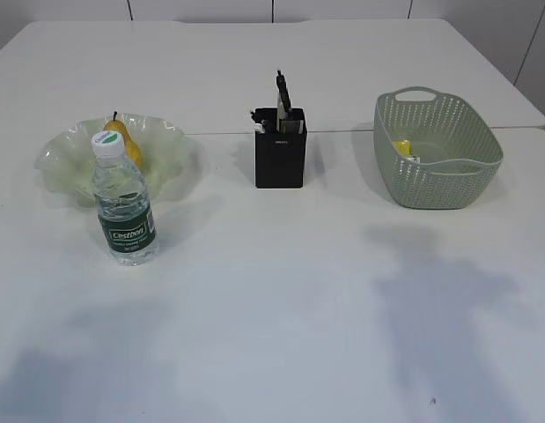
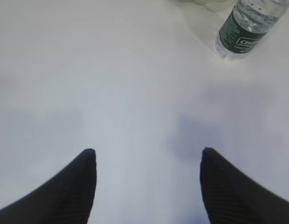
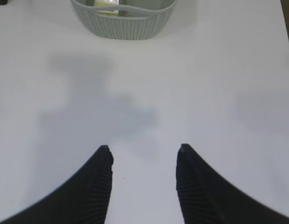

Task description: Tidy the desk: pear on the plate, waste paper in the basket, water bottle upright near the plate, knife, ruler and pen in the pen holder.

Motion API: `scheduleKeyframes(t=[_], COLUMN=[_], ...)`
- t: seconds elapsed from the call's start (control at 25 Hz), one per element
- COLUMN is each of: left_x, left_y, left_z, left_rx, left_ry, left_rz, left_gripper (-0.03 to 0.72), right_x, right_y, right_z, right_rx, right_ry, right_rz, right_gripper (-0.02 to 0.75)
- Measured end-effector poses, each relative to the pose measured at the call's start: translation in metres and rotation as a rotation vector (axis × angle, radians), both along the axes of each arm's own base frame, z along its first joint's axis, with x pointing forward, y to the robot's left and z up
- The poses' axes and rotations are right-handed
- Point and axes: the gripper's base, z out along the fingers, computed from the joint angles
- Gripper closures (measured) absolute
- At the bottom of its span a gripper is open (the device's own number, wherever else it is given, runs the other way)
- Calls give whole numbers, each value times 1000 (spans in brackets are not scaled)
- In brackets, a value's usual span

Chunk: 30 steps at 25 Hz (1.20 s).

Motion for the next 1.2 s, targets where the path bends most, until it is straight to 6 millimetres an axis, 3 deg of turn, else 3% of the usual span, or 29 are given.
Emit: scheduleKeyframes(t=[0.24, 0.56, 0.92, 1.2], left_x=[-35, -73, -104, -123], left_y=[5, 12, 8, 5], left_z=[7, 5, 6, 4], left_rx=[1, 30, -11, -47], left_ry=[-59, -75, -193, -284], left_rz=[15, 11, -68, -124], left_gripper=[196, 197, 197, 198], right_x=[-28, -75, -142, -181], right_y=[-5, -13, -21, -24], right_z=[21, 35, 52, 59], right_rx=[-4, -6, 8, 36], right_ry=[-78, -30, -108, -233], right_rz=[-10, -60, -64, -43], right_gripper=[404, 404, 405, 405])
